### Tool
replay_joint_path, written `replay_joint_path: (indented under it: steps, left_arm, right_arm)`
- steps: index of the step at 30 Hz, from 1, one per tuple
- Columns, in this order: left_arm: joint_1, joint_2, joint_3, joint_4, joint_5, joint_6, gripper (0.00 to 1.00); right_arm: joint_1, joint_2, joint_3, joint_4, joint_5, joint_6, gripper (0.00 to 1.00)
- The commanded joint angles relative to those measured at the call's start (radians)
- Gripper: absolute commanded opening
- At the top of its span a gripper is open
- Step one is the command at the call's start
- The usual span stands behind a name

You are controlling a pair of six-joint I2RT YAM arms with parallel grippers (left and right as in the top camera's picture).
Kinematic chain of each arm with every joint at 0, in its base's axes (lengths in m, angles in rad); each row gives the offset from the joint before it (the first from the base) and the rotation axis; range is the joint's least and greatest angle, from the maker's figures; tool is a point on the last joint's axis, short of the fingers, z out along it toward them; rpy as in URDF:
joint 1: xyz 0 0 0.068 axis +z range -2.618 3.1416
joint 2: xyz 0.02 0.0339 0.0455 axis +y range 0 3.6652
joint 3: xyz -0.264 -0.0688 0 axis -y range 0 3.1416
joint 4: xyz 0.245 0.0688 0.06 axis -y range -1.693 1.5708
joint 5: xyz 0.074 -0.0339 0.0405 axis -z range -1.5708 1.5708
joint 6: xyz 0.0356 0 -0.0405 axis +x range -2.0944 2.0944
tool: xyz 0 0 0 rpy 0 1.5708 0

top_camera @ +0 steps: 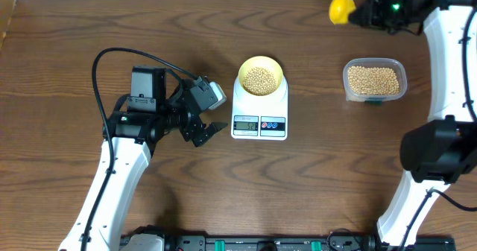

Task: Scoop item into bowl and weigh 50g on scale
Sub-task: 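Swing the empty scoop left and lower it into the yellow bowl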

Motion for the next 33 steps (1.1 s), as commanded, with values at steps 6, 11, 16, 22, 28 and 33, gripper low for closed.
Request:
replay_joint_path:
  steps: [6,11,16,22,28,33]
  left_arm:
    - [0.003,0.003,0.030,0.000,-0.006,0.017,0.93]
    - [0.003,0.003,0.030,0.000,-0.006,0.017,0.93]
    - [0.003,0.003,0.030,0.000,-0.006,0.017,0.93]
    - [0.003,0.003,0.030,0.000,-0.006,0.017,0.93]
    - [0.003,0.003,0.030,0.000,-0.006,0.017,0.93]
    - [0.003,0.003,0.030,0.000,-0.006,0.016,0.93]
  right_arm:
    - [0.203,0.025,0.034,0.009,0.056,-0.228,0.01]
    - [0.306,0.025,0.026,0.003,0.156,-0.265,0.01]
    - [0.397,0.025,-0.014,-0.005,0.243,-0.326,0.01]
    - [0.448,0.025,-0.057,-0.029,0.286,-0.351,0.01]
    - [0.452,0.025,-0.122,-0.053,0.326,-0.399,0.01]
    - [0.453,0.025,-0.170,-0.023,0.351,-0.403,0.01]
